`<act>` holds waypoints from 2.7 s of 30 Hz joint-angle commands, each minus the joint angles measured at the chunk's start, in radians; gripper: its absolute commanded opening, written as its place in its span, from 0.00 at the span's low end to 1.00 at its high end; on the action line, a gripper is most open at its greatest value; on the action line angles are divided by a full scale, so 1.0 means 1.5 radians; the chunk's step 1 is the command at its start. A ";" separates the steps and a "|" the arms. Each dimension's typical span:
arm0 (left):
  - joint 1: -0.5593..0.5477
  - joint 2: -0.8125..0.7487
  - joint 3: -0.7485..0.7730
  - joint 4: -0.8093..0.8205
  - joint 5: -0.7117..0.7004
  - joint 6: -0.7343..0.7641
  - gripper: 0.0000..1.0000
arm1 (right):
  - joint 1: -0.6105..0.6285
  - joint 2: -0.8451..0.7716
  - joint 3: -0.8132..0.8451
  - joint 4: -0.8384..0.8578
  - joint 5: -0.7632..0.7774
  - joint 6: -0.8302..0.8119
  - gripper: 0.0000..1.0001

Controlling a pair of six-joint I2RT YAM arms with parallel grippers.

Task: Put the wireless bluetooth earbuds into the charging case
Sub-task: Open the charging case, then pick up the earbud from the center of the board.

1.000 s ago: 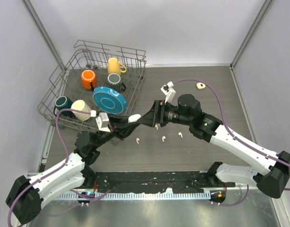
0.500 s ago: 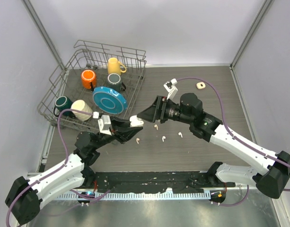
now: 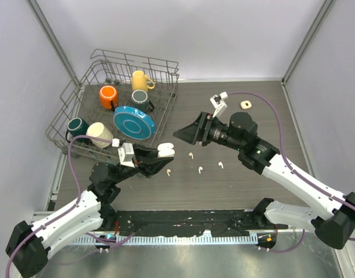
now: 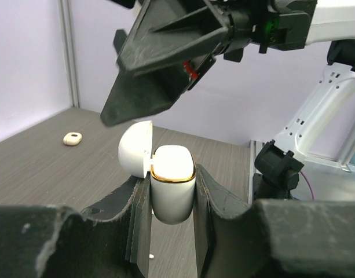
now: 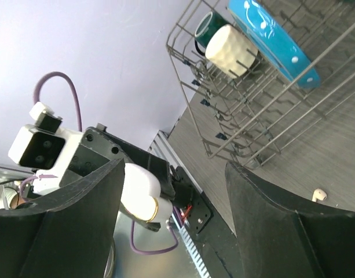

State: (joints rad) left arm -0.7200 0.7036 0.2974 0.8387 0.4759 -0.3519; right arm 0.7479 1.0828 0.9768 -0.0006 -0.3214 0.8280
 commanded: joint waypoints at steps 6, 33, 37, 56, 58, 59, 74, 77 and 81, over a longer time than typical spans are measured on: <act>-0.002 -0.040 0.020 -0.040 -0.039 0.030 0.00 | -0.095 -0.067 0.002 -0.100 0.059 -0.055 0.75; -0.002 -0.112 -0.078 0.086 -0.162 0.014 0.00 | -0.201 -0.068 -0.091 -0.321 0.251 -0.316 0.85; -0.002 -0.110 -0.071 0.057 -0.144 0.028 0.00 | -0.201 -0.040 -0.098 -0.331 0.275 -0.334 0.82; -0.003 -0.067 -0.056 0.062 -0.076 0.021 0.00 | -0.201 0.115 -0.132 -0.346 0.266 -0.321 0.56; -0.003 -0.067 -0.054 0.059 -0.075 0.019 0.00 | -0.201 0.120 -0.137 -0.347 0.266 -0.317 0.56; -0.003 -0.067 -0.054 0.058 -0.075 0.019 0.00 | -0.201 0.121 -0.138 -0.346 0.261 -0.316 0.56; -0.002 -0.064 -0.050 0.042 -0.074 0.021 0.00 | -0.200 0.197 -0.129 -0.331 0.229 -0.325 0.54; -0.003 -0.064 -0.049 0.040 -0.075 0.023 0.00 | -0.194 0.213 -0.125 -0.329 0.235 -0.326 0.54; -0.003 -0.065 -0.049 0.035 -0.078 0.025 0.00 | -0.189 0.220 -0.122 -0.320 0.244 -0.329 0.53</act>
State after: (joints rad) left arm -0.7200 0.6071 0.1829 0.8696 0.3599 -0.3321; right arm 0.4549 1.4105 0.7589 -0.5186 0.0353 0.3458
